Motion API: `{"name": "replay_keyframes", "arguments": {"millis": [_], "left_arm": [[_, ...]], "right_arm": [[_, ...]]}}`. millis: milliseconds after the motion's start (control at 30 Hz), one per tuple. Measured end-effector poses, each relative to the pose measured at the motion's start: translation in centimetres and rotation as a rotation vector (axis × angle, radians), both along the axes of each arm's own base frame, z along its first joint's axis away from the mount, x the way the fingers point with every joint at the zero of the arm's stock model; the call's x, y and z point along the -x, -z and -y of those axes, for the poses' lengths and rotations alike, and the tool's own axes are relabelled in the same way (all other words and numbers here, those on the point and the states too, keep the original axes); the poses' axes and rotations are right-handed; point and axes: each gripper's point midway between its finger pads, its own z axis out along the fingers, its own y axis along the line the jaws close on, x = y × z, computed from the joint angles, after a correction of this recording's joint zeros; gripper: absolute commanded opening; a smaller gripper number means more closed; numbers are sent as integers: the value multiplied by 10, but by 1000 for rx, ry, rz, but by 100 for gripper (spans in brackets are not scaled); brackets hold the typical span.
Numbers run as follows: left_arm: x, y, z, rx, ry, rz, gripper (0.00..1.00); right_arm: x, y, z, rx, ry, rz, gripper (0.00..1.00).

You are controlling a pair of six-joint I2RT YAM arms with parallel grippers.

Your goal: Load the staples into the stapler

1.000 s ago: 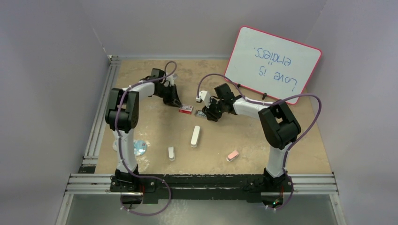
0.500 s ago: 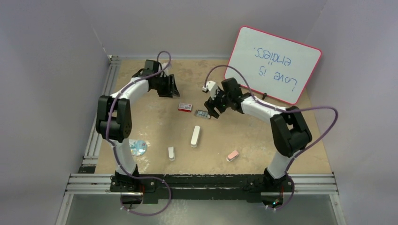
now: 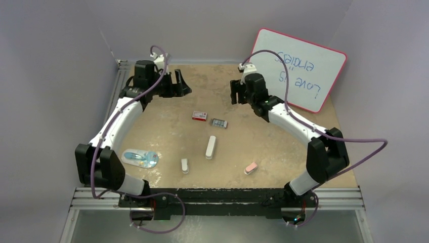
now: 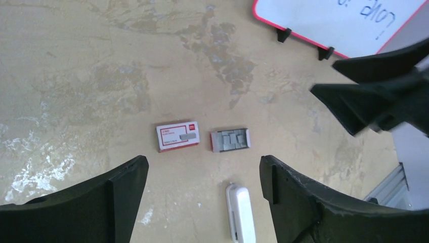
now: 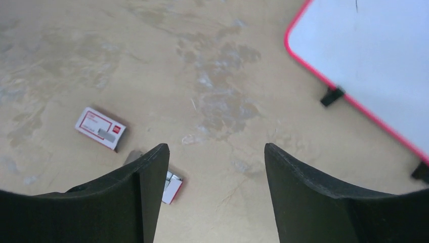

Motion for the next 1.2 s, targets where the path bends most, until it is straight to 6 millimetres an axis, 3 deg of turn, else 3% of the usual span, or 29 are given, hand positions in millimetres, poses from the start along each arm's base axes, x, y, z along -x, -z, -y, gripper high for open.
{"name": "replay_keyframes", "arguments": {"millis": [133,233,367,467,700,833,1200], "left_arm": [[20,-15,3,27,43,34,82],[30,-20,8,52,85,41,82],[40,-15,14,79,127,26,80],[45,-7,17,91,146,7,78],[52,2,24,124,190,-37,77],[53,5,25,130,199,-49,76],[54,7,27,138,212,-62,75]], "right_arm": [[12,34,4,-26,162,-103,67],[40,63,-8,-50,202,-194,62],[64,83,-25,-90,237,-273,62],[70,97,-35,-109,277,-307,62],[77,148,-38,-21,395,-421,58],[81,157,-35,-3,428,-437,55],[72,151,-38,-37,453,-406,52]]}}
